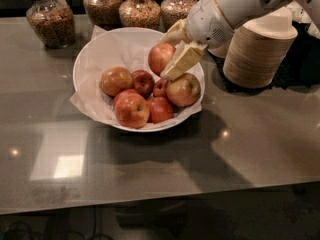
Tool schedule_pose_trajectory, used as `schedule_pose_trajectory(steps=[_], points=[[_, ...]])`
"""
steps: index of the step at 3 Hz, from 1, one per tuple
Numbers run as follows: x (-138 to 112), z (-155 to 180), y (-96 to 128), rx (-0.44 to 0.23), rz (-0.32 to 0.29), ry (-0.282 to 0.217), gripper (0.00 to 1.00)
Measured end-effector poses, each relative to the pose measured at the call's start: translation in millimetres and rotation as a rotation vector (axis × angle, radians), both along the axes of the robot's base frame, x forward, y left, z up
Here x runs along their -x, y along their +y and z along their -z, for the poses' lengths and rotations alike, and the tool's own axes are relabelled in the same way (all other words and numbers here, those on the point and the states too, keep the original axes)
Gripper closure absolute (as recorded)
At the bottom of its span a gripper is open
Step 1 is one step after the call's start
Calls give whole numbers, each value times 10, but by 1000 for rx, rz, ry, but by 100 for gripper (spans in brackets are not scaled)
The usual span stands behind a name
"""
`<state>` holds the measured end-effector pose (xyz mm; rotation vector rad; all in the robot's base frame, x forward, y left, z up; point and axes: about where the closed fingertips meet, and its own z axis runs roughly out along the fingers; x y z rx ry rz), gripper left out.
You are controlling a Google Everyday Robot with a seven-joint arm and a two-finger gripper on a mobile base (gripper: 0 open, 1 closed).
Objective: Pick apple from white bowl
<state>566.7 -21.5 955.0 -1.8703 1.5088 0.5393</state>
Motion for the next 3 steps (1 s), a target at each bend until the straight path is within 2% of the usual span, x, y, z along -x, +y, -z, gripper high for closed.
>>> schedule_pose_trajectory(steps=[1,2,3], points=[[-15,-327,-161,-121,15,-28,100],[-9,-570,-190,-225,-2,-22,100],[55,-741,-14,-283,-71,-19,100]])
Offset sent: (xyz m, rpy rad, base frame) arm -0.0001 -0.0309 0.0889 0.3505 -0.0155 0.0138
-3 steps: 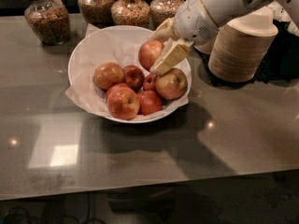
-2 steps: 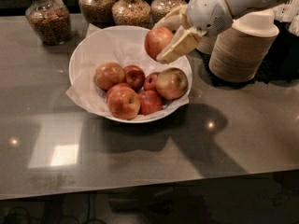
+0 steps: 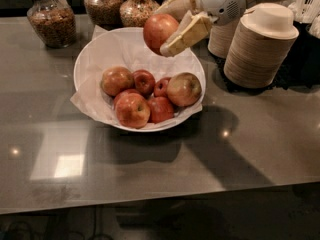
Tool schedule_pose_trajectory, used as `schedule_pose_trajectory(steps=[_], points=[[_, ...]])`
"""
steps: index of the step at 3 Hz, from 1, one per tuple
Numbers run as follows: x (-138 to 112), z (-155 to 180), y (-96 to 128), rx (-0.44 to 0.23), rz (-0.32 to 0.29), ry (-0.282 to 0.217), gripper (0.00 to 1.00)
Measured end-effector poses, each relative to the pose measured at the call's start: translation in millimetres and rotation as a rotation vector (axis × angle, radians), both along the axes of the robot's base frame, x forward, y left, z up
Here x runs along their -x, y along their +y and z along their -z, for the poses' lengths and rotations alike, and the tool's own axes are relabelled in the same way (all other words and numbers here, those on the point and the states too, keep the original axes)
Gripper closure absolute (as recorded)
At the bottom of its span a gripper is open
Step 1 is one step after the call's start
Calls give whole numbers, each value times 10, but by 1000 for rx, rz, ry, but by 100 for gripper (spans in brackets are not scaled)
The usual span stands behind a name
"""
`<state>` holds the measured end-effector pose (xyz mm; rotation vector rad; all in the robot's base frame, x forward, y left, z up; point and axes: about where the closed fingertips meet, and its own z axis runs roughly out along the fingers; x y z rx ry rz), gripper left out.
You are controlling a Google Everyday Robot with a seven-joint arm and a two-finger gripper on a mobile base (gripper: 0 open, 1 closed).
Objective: Pick apple from white bowl
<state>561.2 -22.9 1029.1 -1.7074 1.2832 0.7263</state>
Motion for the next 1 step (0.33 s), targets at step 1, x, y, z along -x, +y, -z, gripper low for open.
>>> schedule_pose_trajectory(steps=[1], points=[[17,-46,40,-14,-16,-2,100]])
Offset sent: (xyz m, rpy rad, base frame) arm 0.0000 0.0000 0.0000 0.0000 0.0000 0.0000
